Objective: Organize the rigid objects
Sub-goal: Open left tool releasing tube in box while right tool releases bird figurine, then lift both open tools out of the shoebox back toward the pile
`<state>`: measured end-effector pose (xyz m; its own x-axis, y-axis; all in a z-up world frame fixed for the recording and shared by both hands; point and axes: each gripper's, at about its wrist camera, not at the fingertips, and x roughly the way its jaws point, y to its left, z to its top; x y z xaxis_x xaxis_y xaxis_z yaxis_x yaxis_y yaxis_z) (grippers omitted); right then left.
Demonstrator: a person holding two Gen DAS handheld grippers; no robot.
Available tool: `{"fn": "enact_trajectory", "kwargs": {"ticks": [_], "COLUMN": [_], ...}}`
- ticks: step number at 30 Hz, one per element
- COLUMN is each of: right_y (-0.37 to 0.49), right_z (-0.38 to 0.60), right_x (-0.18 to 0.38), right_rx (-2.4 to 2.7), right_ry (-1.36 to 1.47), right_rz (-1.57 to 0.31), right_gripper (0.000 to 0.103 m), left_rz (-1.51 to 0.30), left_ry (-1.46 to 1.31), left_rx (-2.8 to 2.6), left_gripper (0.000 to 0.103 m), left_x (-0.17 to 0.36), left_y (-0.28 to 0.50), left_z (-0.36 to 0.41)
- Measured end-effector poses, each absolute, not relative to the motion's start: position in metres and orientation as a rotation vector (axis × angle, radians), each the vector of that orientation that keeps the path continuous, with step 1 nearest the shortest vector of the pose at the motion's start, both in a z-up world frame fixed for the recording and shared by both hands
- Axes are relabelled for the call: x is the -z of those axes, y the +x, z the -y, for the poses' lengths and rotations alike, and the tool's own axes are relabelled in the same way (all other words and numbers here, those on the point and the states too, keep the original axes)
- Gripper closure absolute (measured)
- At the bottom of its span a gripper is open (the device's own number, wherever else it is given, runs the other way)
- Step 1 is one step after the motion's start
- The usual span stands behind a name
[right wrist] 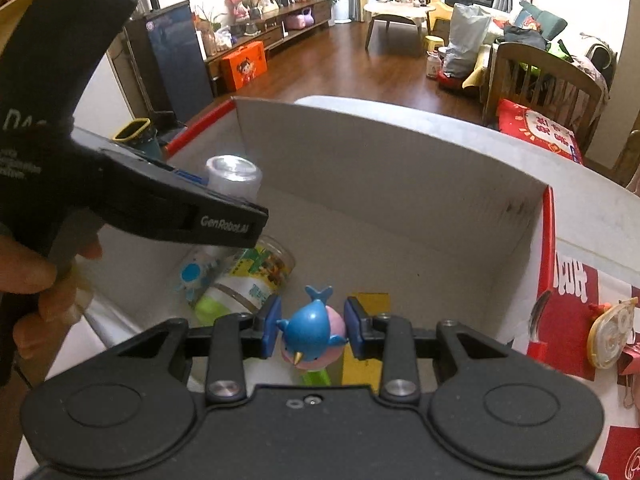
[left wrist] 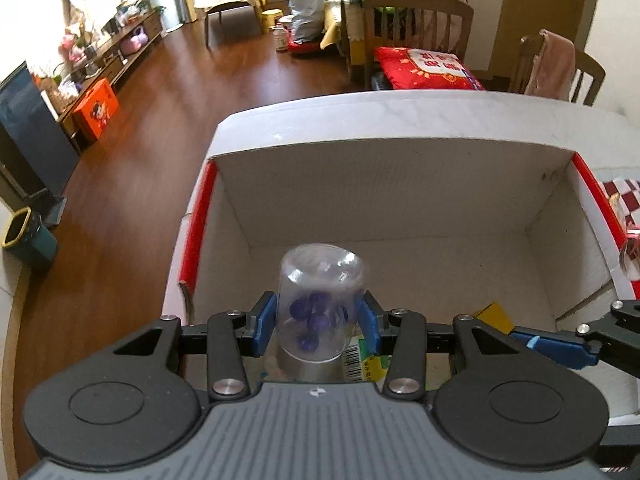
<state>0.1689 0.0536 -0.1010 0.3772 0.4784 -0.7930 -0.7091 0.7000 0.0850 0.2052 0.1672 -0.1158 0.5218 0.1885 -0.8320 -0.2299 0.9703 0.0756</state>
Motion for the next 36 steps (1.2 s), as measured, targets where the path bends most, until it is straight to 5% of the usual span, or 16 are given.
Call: {"fn": "enact_trajectory", "kwargs": {"ticks": [14, 23, 26, 36], "right_y": [0.160, 0.159, 0.158, 0.153], "right_z": [-0.052, -0.043, -0.038, -0.023], "right_x": [0.100, 0.088, 0.084, 0.065], "right_rx": [-0.782, -0.795, -0.793, -0.794], "right_ry": [-0.306, -0.264, -0.246, -0.212], "right_rz": [-0.925, -0.917, -0.914, -0.880], "right_gripper": [0.067, 0.054, 0.053, 0.041], "left_rz": [-1.033, -1.033, -1.020, -0.982], "left_ry": [-0.031, -0.059, -0.077, -0.082], "left_rx": [-0.247, -0.261, -0.254, -0.230], "left_gripper": [0.059, 0.057, 0.046, 0.046], "left_x": [0.123, 0.119, 0.115, 0.099], "left_y": [0.217, 0.211, 0.205, 0.183], "left_z": [-0.167, -0.167, -0.165, -0.150]}}
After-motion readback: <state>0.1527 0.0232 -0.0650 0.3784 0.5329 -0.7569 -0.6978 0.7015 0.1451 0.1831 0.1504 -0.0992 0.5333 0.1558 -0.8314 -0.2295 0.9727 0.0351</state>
